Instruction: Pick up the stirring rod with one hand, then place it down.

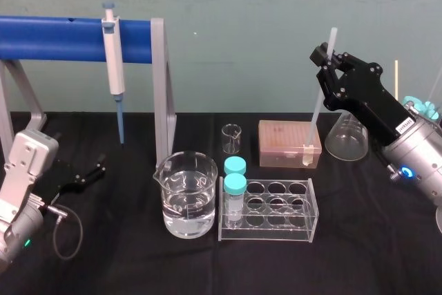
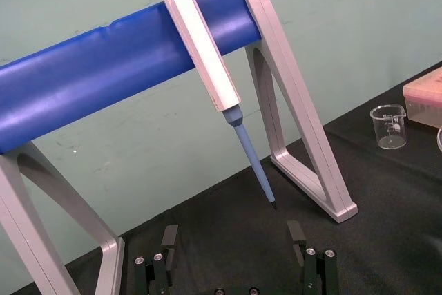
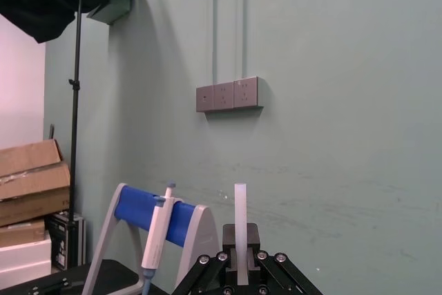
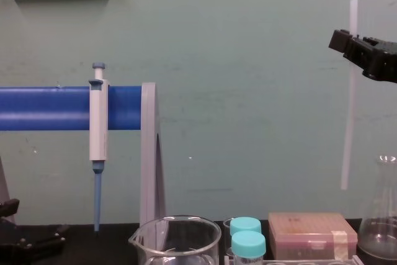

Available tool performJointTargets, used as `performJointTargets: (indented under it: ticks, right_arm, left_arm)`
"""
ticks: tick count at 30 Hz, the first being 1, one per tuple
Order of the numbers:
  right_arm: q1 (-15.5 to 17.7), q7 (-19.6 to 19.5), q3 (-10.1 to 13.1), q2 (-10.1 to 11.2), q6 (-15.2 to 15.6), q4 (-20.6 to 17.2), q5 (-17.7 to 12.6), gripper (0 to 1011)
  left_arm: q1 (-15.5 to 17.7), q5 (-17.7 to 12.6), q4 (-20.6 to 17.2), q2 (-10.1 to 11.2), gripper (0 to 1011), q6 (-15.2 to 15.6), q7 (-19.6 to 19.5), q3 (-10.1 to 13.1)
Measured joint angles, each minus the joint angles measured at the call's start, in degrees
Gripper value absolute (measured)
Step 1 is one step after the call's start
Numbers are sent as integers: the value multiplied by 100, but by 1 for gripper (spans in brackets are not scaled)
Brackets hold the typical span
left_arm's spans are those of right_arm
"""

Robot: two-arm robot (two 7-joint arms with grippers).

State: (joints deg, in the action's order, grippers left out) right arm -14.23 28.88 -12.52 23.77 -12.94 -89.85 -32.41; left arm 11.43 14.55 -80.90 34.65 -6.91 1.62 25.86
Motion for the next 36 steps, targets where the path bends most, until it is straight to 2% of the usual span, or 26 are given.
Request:
performJointTargets:
  ticks: [19, 36]
  right_arm:
    - [69, 38, 26, 14, 7, -100, -27, 71]
    - [0, 139, -25, 23, 3, -29, -53, 71]
  left_arm:
    - [0, 0, 0, 0, 1000, 0, 0, 0]
    - [0, 0, 0, 0, 1000, 0, 0, 0]
